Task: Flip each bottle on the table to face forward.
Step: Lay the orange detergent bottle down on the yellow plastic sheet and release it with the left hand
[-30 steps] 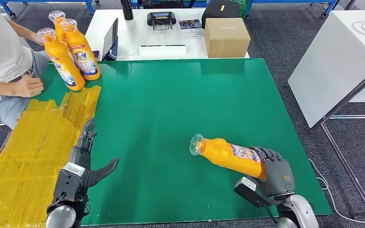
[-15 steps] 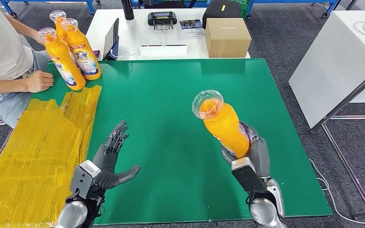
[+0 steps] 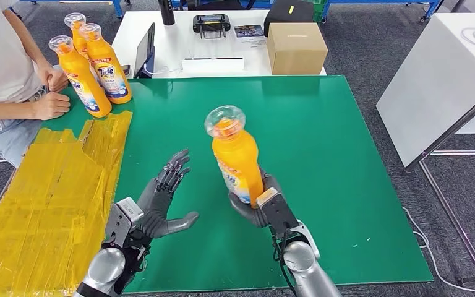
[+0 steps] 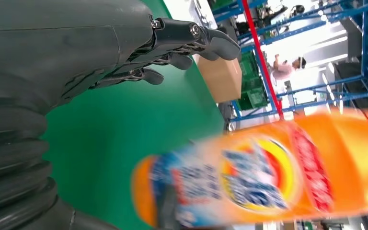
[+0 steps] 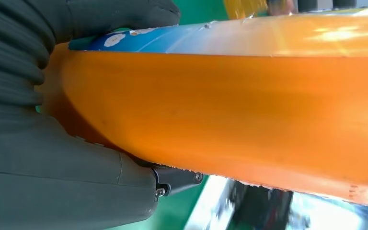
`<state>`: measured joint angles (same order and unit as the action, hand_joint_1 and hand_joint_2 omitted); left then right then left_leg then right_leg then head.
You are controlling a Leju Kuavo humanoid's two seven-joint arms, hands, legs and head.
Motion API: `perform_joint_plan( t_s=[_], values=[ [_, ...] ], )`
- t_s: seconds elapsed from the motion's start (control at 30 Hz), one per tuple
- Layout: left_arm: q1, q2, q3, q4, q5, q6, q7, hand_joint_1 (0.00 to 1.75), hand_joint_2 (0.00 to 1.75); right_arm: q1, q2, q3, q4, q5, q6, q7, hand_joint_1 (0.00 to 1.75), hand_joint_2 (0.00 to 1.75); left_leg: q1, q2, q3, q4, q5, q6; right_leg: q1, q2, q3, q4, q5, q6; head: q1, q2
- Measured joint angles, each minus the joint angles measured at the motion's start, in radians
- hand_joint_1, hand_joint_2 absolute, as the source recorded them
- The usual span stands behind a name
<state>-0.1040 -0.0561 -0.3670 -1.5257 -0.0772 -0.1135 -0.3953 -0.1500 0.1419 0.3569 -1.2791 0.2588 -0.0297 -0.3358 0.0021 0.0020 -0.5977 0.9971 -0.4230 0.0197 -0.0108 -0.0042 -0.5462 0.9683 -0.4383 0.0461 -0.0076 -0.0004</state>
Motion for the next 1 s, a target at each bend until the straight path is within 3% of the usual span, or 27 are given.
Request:
perform_joint_plan(
  t_s=[0.33, 0.67, 0.7, 0.8, 0.83, 1.0],
  values=[
    [-0.053, 0.0, -0.031, 0.033, 0.031, -0.004, 0.001, 0.0, 1.75, -0.077, 0.064, 0.163, 0.213, 0.024, 0.059, -0.002, 1.75, 1.75, 0.0, 0.0, -0.001, 0.0, 0.0, 0.0, 0.0, 0.0, -0.001, 0.0, 0.0, 0.0, 0.0, 0.0],
    [-0.067, 0.005, -0.033, 0.062, 0.041, -0.004, -0.001, 0.0, 1.75, -0.114, 0.076, 0.258, 0.288, 0.059, 0.067, -0.009, 1.75, 1.75, 0.0, 0.0, -0.001, 0.0, 0.0, 0.0, 0.0, 0.0, -0.002, 0.0, 0.0, 0.0, 0.0, 0.0],
    [-0.067, 0.006, -0.032, 0.066, 0.044, -0.004, -0.001, 0.28, 1.75, -0.119, 0.076, 0.266, 0.295, 0.06, 0.066, -0.009, 1.75, 1.75, 0.0, 0.0, -0.001, 0.0, 0.0, 0.0, 0.0, 0.0, -0.002, 0.0, 0.0, 0.0, 0.0, 0.0],
    [-0.068, 0.006, -0.029, 0.076, 0.054, -0.002, -0.003, 1.59, 1.75, -0.131, 0.076, 0.285, 0.314, 0.058, 0.059, -0.011, 1.75, 1.75, 0.0, 0.0, -0.001, 0.0, 0.0, 0.0, 0.0, 0.0, -0.002, 0.0, 0.0, 0.0, 0.0, 0.0],
    [-0.068, 0.006, -0.028, 0.079, 0.057, -0.002, -0.004, 1.75, 1.75, -0.134, 0.075, 0.289, 0.32, 0.056, 0.056, -0.012, 1.75, 1.75, 0.0, 0.0, -0.001, 0.0, 0.0, 0.0, 0.0, 0.0, -0.002, 0.0, 0.0, 0.0, 0.0, 0.0],
    [-0.067, 0.006, -0.026, 0.087, 0.063, 0.002, -0.007, 1.75, 1.75, -0.137, 0.075, 0.298, 0.332, 0.045, 0.039, -0.013, 1.75, 1.75, 0.0, 0.0, -0.001, 0.0, 0.0, 0.0, 0.0, 0.0, -0.002, 0.0, 0.0, 0.0, 0.0, 0.0]
  ],
)
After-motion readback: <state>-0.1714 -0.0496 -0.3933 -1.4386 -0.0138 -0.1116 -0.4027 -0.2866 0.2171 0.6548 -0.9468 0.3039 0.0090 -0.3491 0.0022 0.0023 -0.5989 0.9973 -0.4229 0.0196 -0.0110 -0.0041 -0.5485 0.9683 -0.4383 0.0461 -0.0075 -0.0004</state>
